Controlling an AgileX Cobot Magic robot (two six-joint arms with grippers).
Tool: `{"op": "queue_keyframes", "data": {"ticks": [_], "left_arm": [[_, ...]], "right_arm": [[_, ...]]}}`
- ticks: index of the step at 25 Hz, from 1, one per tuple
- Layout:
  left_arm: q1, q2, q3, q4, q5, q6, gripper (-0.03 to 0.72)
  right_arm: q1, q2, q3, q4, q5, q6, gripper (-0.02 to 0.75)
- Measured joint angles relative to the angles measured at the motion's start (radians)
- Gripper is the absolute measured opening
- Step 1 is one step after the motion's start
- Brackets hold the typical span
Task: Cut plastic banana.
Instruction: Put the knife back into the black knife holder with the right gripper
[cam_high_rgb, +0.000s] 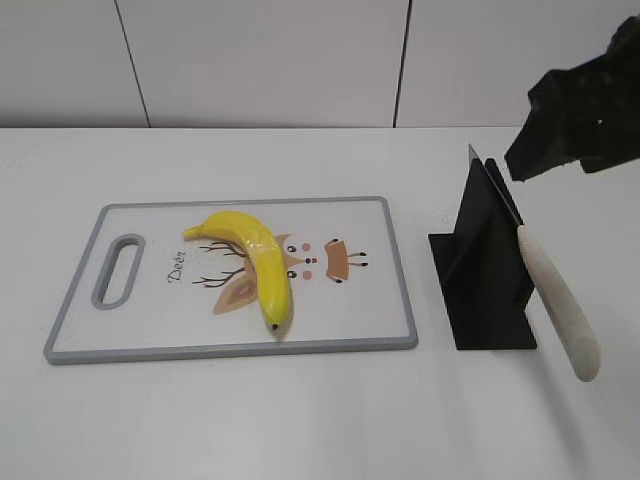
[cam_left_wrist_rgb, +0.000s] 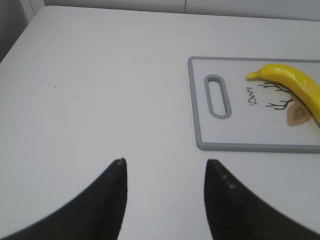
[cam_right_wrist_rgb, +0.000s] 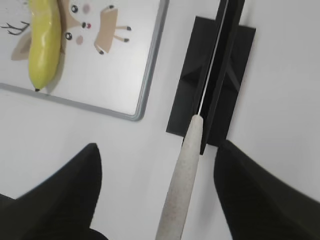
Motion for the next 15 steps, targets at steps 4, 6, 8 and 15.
{"op": "queue_keyframes", "data": {"ticks": [4, 6, 8, 15], "left_arm": [[0.0, 0.0, 0.0, 0.0, 0.0, 0.0, 0.465], [0.0, 0.0, 0.0, 0.0, 0.0, 0.0, 0.465], [0.0, 0.0, 0.0, 0.0, 0.0, 0.0, 0.465], [0.0, 0.0, 0.0, 0.0, 0.0, 0.0, 0.465]], "right_arm": [[0.0, -0.08, 0.001, 0.001, 0.064, -0.056, 0.538], [0.0, -0.127, 0.024, 0.002, 0.111, -0.1, 0.538], [0.0, -0.191, 0.077, 0.002, 0.131, -0.135, 0.538], [0.0, -0.51, 0.34, -0.015, 0.098, -0.202, 0.539]]}}
